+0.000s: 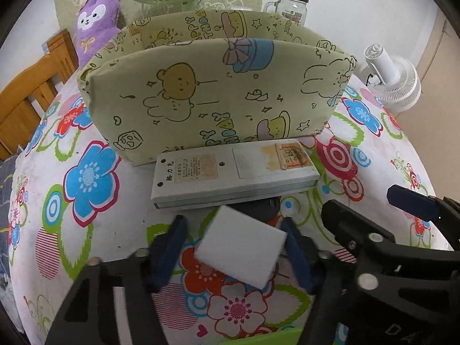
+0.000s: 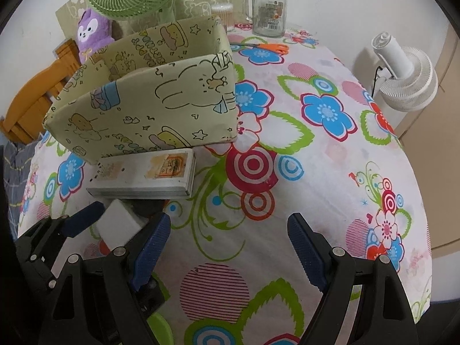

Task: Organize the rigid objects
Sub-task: 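Close the left tool on the white square sponge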

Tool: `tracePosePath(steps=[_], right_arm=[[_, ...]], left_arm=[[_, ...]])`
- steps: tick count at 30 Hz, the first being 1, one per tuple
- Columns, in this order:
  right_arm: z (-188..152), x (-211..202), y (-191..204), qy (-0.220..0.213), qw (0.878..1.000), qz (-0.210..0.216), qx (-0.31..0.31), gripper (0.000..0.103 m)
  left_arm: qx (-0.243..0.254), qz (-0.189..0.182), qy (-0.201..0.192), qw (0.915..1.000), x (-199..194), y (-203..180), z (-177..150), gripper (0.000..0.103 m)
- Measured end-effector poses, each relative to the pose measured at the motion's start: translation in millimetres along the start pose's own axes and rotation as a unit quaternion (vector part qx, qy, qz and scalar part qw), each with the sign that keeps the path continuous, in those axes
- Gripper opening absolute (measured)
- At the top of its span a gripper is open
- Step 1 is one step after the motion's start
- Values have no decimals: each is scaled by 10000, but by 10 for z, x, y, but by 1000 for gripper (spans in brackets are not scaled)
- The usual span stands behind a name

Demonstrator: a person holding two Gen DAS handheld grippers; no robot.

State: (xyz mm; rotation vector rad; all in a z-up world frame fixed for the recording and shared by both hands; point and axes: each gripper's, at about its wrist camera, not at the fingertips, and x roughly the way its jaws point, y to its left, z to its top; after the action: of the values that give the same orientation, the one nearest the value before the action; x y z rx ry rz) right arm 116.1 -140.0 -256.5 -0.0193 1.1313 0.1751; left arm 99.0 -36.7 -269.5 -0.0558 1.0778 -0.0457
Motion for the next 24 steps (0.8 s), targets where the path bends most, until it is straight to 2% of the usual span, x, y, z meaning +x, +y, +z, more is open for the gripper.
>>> tracePosePath(steps=[6,17,24], right_arm=[[18,21,6,34,10000,1,-38,86],[37,27,123,32,9997,84,-224,86],[38,88,330,82,9981,400,-452,86]], left_arm=[[31,-52,28,10000,-10,-17,-19,58],[-1,118,133,9998,-122,128,-104,58],[299,99,239,9992,-131,199,-124,58]])
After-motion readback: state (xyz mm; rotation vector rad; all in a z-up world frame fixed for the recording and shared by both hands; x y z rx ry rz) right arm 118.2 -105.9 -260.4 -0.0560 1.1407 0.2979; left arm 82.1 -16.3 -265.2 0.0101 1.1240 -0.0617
